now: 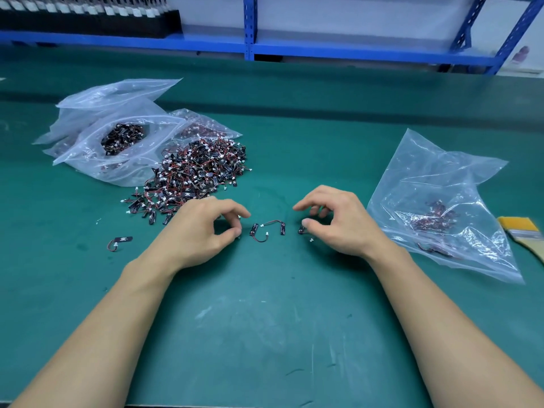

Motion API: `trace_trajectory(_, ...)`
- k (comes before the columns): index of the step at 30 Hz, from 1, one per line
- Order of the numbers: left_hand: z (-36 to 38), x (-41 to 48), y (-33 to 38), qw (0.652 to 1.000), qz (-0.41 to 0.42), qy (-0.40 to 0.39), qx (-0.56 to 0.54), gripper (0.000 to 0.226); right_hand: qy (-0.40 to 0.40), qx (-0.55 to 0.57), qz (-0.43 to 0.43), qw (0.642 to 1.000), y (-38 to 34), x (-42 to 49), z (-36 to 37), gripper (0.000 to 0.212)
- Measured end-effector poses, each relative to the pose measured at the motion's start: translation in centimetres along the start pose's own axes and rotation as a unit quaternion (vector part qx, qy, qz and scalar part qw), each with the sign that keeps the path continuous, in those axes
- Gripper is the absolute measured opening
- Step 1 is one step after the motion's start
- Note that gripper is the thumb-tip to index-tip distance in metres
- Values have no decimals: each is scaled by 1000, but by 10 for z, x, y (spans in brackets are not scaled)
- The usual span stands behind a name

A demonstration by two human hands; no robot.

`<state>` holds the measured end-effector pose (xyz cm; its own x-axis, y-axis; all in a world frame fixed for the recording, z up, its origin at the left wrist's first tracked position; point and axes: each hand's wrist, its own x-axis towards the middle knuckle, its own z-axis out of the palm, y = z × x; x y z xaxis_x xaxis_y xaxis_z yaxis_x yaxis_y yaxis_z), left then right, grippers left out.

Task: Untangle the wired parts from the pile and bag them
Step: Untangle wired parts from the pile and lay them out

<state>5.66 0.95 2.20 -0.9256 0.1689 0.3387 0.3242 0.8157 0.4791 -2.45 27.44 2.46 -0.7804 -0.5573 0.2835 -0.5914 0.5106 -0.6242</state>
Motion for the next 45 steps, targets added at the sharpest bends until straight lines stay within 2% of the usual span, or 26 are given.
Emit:
trace_trajectory(3,-1,-4,-4,997,-29,69,-25,30,6,-11,15,1000,3,0,-2,25)
trace_trajectory(6,-2,-1,-14,987,-105,125,2,32,-2,-24,27,999,7,0,0,22)
trace_trajectory(11,1,1,-24,974,-176,92,111,37,12,-29,28,999,9,1,3,17)
trace_trajectory(17,4,3,-22,973,-181,78,123,33,15,-37,22,999,9,2,5,15)
trace_trajectory(22,2,5,-16,962,-193,128,144,35,24,-40,23,999,8,2,5,13)
trace_trajectory(24,1,5,-15,963,-204,106,143,37,23,-42,25,999,8,2,5,12)
trace_trajectory(27,2,3,-15,969,-190,82,138,37,20,-42,26,999,7,2,5,10)
trace_trajectory(37,9,6,-24,986,-125,86,70,32,18,-43,25,999,5,1,5,8)
trace_trajectory(41,9,7,-19,986,-93,137,34,31,32,-38,22,999,3,1,6,10)
trace_trajectory(45,10,10,0,984,-16,161,-67,36,61,0,-16,998,-7,2,11,11)
